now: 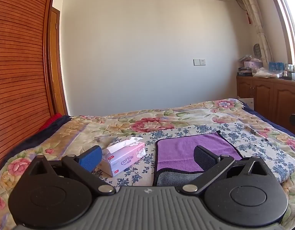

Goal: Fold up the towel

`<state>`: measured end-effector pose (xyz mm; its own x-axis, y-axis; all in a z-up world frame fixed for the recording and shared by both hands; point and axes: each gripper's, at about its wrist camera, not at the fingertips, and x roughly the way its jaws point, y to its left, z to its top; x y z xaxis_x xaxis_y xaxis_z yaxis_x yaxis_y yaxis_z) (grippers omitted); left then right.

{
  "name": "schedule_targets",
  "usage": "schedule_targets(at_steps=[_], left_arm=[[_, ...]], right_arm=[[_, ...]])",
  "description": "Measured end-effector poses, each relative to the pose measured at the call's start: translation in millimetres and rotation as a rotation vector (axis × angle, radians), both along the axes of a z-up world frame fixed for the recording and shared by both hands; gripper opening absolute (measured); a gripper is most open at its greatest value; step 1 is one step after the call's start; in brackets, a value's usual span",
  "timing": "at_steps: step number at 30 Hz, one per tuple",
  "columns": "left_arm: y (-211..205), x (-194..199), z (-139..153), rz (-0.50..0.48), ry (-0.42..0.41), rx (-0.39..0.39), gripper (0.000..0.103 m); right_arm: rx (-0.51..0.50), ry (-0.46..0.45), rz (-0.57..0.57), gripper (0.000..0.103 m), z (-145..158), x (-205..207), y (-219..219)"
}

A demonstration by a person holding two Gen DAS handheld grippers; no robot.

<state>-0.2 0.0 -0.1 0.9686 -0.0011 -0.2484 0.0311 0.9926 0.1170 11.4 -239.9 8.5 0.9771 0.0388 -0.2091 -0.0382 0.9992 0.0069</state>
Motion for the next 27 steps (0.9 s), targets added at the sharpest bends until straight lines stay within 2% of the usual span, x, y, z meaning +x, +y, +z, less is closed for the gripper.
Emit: schedule_targets(at_steps=[27], left_arm=[[0.1, 0.1, 0.0, 0.001, 0.0, -0.001, 0.103]], right_arm=[[0.001, 0.0, -0.003, 0.103, 3.8, -3.3, 3.8]])
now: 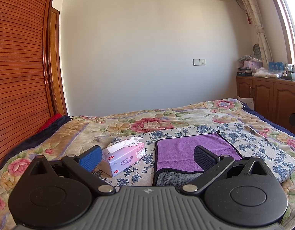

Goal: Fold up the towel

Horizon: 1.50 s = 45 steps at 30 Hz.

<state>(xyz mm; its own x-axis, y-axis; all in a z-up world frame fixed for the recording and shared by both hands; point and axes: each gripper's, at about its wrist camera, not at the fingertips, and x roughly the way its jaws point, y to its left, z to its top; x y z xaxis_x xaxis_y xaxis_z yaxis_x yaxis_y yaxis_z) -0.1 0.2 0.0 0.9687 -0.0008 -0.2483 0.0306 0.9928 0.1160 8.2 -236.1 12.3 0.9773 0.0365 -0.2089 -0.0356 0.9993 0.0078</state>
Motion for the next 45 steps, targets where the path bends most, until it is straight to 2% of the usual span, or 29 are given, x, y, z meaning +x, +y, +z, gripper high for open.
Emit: schedule_targets(at_steps=[31, 45], left_arm=[[0.0, 0.0, 0.0, 0.0, 0.001, -0.001, 0.103], [-4.7, 5.8, -5.1, -0.01, 0.035, 0.006, 0.103]], right_arm=[[-0.001, 0.003, -0.001, 0.103, 0.3, -0.3, -0.3], [-0.01, 0.033, 0.005, 0.103, -5.6, 7.8, 2.0]])
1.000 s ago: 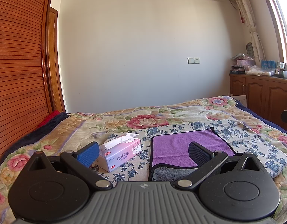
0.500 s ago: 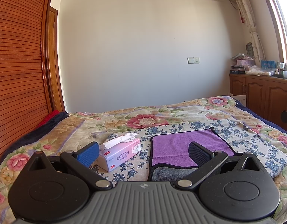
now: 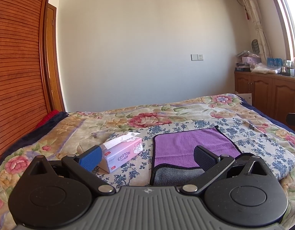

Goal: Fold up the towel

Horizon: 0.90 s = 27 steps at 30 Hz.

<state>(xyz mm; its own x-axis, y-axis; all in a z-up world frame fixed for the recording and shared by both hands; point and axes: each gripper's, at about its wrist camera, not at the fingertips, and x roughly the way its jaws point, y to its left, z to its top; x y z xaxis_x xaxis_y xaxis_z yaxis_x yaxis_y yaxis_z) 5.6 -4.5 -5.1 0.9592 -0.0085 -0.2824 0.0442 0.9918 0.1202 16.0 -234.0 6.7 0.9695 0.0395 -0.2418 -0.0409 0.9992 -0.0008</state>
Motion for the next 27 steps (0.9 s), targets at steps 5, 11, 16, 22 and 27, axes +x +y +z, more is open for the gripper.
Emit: schedule_targets(at_steps=[5, 11, 16, 22, 27], left_arm=[[-1.1, 9.3, -3.2, -0.012, 0.036, -0.001, 0.103], [-1.0, 22.3, -7.1, -0.016, 0.078, 0.008, 0.103], [0.7, 31.8, -9.7, -0.016, 0.105, 0.006, 0.103], [3.1, 45.6, -13.2, -0.022, 0.13, 0.001, 0.103], [1.5, 57.0, -16.6, -0.039, 0.146, 0.0, 0.103]], right_arm=[[-0.012, 0.007, 0.007, 0.103, -1.1, 5.1, 1.8], [-0.021, 0.02, 0.009, 0.103, -2.6, 12.9, 2.9], [-0.028, 0.032, 0.017, 0.103, -4.7, 18.6, 4.0], [-0.033, 0.052, 0.023, 0.103, -5.7, 27.9, 5.0], [-0.037, 0.076, 0.038, 0.103, -8.1, 37.7, 3.8]])
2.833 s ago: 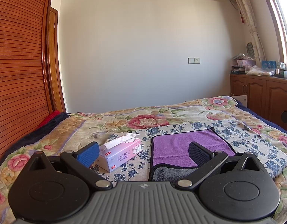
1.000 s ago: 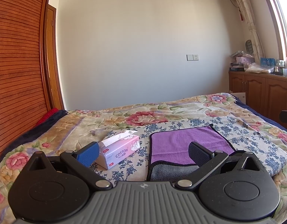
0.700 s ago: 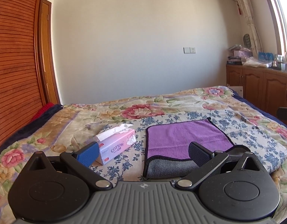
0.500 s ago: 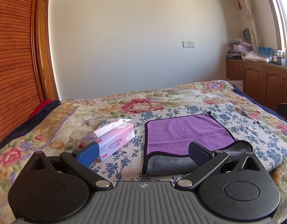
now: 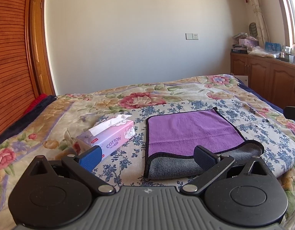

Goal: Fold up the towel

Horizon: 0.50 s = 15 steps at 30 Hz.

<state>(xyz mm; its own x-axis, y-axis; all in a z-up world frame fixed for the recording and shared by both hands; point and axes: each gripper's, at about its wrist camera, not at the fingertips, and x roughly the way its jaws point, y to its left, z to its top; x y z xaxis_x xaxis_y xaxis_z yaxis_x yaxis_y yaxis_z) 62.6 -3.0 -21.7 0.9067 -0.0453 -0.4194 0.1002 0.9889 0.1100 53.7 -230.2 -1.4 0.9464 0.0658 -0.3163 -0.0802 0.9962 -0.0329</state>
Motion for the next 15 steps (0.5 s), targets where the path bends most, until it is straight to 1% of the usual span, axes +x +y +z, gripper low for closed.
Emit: schedule_targets(at_steps=[11, 15], left_arm=[[0.8, 24.3, -8.9, -0.042, 0.033, -0.02, 0.103], [1.1, 34.3, -12.6, -0.058, 0.041, -0.029, 0.103]], right_arm=[[0.016, 0.061, 0.012, 0.103, -8.3, 25.2, -5.6], [0.003, 0.074, 0.023, 0.103, -11.5, 34.0, -4.2]])
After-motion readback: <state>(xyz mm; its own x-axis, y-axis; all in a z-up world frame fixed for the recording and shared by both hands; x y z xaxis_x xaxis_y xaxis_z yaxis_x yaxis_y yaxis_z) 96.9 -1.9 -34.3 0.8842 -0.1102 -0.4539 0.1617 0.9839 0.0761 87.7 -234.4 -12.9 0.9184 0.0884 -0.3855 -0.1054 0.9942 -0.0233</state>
